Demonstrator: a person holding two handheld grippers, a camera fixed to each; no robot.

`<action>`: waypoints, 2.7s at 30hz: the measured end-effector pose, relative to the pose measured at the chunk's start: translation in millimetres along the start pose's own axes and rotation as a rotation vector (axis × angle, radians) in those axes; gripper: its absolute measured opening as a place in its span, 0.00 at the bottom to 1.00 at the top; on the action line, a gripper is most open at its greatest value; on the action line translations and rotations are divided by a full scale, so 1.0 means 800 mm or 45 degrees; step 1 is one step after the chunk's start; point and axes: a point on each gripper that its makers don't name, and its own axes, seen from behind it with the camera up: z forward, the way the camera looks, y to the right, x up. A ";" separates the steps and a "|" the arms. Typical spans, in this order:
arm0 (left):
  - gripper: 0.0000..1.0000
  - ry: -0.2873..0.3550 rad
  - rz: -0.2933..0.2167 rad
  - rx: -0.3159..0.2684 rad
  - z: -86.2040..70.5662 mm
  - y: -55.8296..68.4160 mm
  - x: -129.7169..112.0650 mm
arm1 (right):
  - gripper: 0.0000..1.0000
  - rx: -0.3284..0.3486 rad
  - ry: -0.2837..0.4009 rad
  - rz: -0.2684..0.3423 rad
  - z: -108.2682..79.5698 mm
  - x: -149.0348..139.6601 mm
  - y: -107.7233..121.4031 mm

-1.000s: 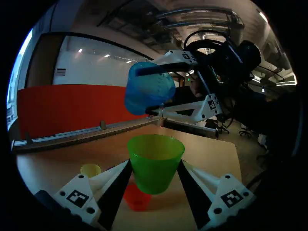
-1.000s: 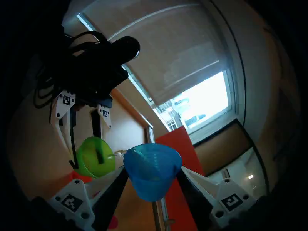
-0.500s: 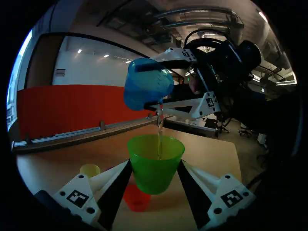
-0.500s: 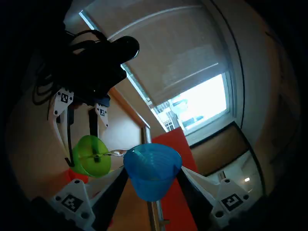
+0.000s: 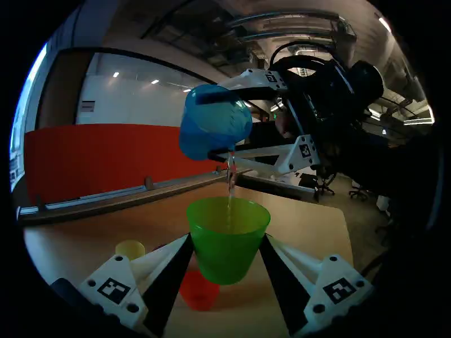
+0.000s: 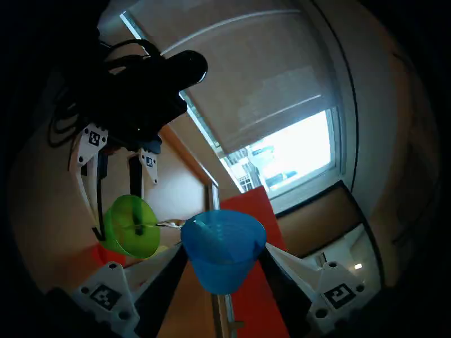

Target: Pour water

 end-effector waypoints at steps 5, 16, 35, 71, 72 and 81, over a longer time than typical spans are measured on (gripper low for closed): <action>0.81 0.003 0.001 -0.004 0.001 0.001 0.001 | 0.88 -0.011 -0.003 -0.013 -0.002 -0.001 0.003; 0.81 -0.002 0.020 -0.006 0.002 0.003 0.000 | 0.88 -0.020 -0.009 -0.038 -0.005 -0.004 0.007; 0.81 -0.001 0.028 -0.012 0.002 0.007 0.003 | 0.88 -0.031 -0.018 -0.088 -0.006 -0.005 0.010; 0.81 0.001 0.037 -0.018 0.005 0.012 0.007 | 0.88 -0.044 -0.019 -0.186 -0.011 0.000 0.014; 0.81 0.001 0.038 -0.018 0.005 0.012 0.007 | 0.88 -0.044 -0.019 -0.188 -0.011 0.000 0.013; 0.81 0.004 0.041 -0.017 0.005 0.013 0.008 | 0.88 -0.051 -0.019 -0.214 -0.012 0.000 0.015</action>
